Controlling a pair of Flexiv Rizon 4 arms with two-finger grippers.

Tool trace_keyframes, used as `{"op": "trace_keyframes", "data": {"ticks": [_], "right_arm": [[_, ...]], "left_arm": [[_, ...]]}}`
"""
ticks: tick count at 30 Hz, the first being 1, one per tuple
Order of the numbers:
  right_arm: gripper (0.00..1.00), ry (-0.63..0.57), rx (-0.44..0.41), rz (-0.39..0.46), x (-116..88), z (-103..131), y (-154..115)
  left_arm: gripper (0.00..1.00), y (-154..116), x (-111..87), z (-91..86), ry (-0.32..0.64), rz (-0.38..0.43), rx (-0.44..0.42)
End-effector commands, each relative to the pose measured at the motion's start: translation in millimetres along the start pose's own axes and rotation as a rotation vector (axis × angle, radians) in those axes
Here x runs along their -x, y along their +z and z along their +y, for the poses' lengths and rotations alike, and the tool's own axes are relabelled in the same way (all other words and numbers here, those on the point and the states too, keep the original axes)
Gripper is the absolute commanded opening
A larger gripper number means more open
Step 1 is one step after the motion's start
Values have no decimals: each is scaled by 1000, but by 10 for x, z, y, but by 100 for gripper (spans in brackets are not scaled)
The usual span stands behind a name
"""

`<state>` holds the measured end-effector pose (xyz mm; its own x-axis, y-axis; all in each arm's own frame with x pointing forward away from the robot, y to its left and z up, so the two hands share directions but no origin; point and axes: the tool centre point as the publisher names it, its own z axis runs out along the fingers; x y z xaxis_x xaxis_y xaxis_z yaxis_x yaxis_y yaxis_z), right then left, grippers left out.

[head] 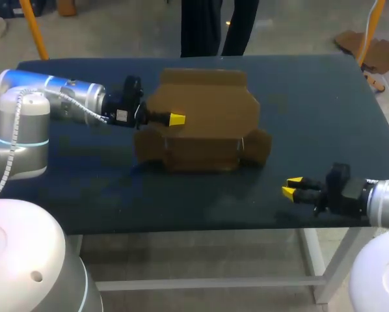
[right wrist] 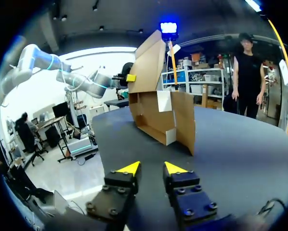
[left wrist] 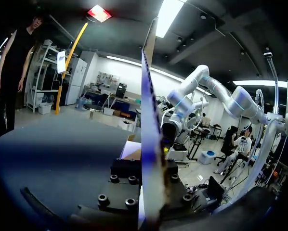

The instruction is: Assemble the packaging by folding the flat box into shape, placing the metal phone stand inside, and closing the box properly

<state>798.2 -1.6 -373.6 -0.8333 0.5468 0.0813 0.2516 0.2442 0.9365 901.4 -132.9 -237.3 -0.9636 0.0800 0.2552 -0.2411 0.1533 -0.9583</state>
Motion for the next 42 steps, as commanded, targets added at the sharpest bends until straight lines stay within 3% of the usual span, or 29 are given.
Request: {"op": "trace_keyframes", "data": {"ticks": [1, 11, 23, 34, 42], "right_arm": [[36, -12, -5, 14, 121, 36, 60], [41, -52, -27, 19, 412, 118, 206], [47, -189, -76, 17, 581, 230, 457], [38, -219, -80, 37, 761, 337, 673], [37, -230, -88, 46, 823, 378, 793]], "left_arm": [[0, 10, 9, 28, 0, 2, 1], [0, 10, 9, 28, 0, 2, 1], [0, 10, 9, 28, 0, 2, 1], [0, 10, 9, 28, 0, 2, 1], [0, 10, 9, 28, 0, 2, 1]]}}
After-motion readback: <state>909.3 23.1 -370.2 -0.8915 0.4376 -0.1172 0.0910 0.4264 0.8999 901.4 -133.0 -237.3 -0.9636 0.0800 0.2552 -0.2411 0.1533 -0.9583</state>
